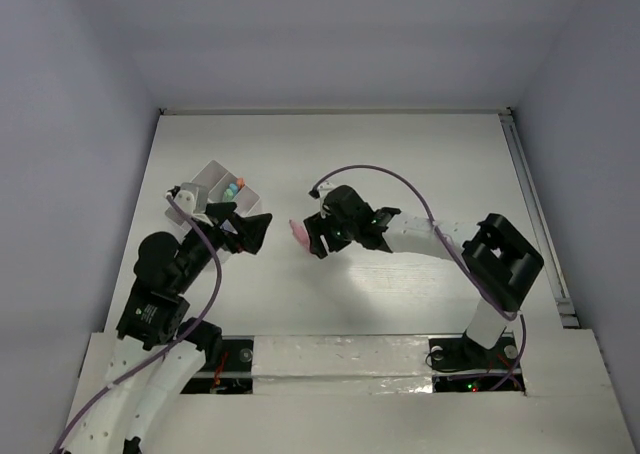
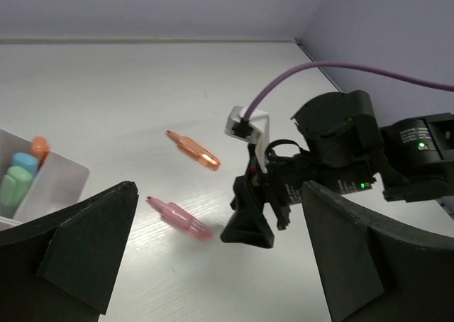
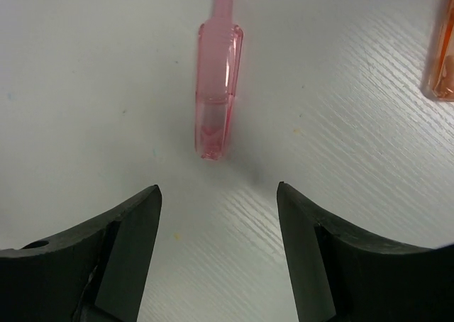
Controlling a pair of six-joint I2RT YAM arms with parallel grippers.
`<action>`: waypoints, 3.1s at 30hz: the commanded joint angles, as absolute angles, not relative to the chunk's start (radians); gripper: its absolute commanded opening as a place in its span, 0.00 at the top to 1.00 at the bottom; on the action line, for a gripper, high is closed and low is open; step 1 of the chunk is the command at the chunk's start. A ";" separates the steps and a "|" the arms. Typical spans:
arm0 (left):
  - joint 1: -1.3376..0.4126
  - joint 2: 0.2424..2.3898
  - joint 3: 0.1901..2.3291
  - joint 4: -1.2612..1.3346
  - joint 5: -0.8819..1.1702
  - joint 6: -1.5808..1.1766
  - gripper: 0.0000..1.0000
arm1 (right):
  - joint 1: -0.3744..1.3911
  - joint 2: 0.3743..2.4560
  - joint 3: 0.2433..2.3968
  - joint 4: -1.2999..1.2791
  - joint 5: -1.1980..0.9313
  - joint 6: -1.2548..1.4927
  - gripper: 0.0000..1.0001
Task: Sort the stationery into containers
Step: Pick up the pen from the center of the board.
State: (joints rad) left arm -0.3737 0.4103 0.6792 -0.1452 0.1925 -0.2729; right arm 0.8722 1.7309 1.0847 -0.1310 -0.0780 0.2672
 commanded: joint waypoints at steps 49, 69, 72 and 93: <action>-0.379 0.552 0.410 0.113 0.210 -0.701 0.01 | 0.948 1.635 1.029 0.050 0.065 0.224 1.00; -0.443 0.847 0.357 0.497 0.156 -0.796 0.29 | 0.948 1.457 0.920 0.160 -0.078 0.253 1.00; -0.453 0.882 0.362 0.512 0.146 -0.793 0.35 | 0.948 1.453 0.914 0.164 -0.084 0.255 1.00; -0.491 1.017 0.410 0.607 0.094 -0.727 0.69 | 0.948 1.454 0.910 0.176 -0.141 0.267 1.00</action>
